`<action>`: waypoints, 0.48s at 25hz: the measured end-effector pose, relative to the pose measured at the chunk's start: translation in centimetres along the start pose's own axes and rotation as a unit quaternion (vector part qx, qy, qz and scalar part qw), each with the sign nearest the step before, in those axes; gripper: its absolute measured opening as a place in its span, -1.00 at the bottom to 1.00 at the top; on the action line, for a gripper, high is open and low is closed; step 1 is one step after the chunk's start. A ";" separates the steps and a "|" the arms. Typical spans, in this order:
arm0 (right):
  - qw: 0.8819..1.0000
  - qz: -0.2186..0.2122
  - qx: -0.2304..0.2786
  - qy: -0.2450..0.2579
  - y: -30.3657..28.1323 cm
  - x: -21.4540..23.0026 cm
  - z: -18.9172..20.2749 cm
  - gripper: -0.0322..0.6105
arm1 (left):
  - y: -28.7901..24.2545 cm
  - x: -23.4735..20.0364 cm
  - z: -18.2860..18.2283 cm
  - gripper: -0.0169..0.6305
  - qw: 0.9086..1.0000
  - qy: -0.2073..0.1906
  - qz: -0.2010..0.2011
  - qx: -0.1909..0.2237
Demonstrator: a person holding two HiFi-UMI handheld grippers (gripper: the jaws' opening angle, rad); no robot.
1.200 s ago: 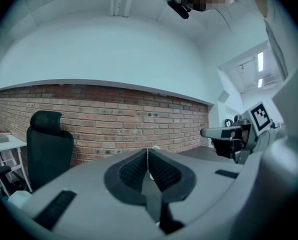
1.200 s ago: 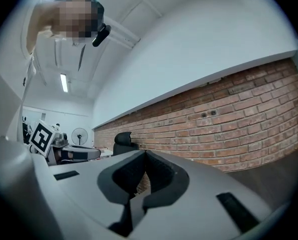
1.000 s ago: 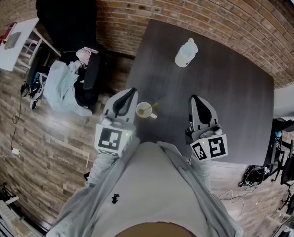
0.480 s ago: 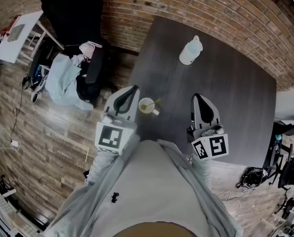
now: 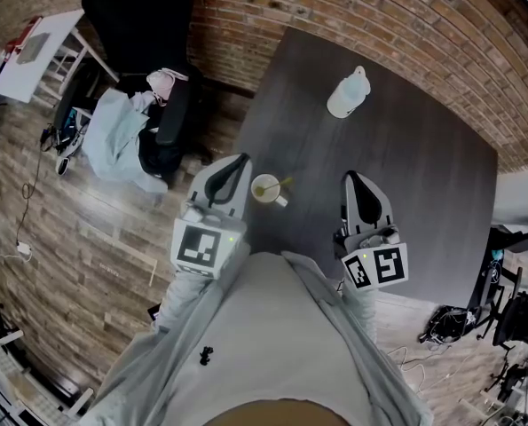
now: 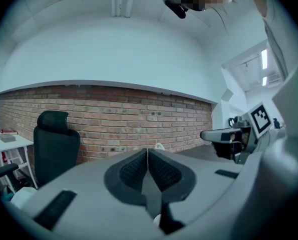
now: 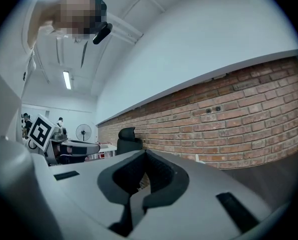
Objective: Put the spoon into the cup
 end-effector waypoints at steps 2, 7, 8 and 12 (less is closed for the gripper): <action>1.000 0.000 0.000 -0.001 -0.1 0.0 0.1 -0.85 | 0.1 0.0 0.0 -0.88 1.000 0.008 -0.003 -0.003; 1.000 0.000 -0.004 -0.006 -0.1 0.0 0.2 -0.85 | 0.1 -0.2 0.1 -0.88 1.000 0.003 -0.002 -0.003; 1.000 -0.001 -0.005 -0.006 -0.2 0.0 0.3 -0.85 | 0.0 -0.3 0.2 -0.88 1.000 0.002 -0.002 -0.003; 1.000 -0.003 -0.011 -0.005 -0.3 0.3 0.4 -0.85 | -0.1 -0.3 0.2 -0.88 1.000 0.020 -0.009 -0.010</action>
Point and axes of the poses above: the fingertips, and each gripper's own axes: y backward along the fingers, x to its right, z out of its underside, the point moved 9 cm from there along y, backward along the fingers, and after that the axes turned 3 degrees about -y, right-handed, at the moved point
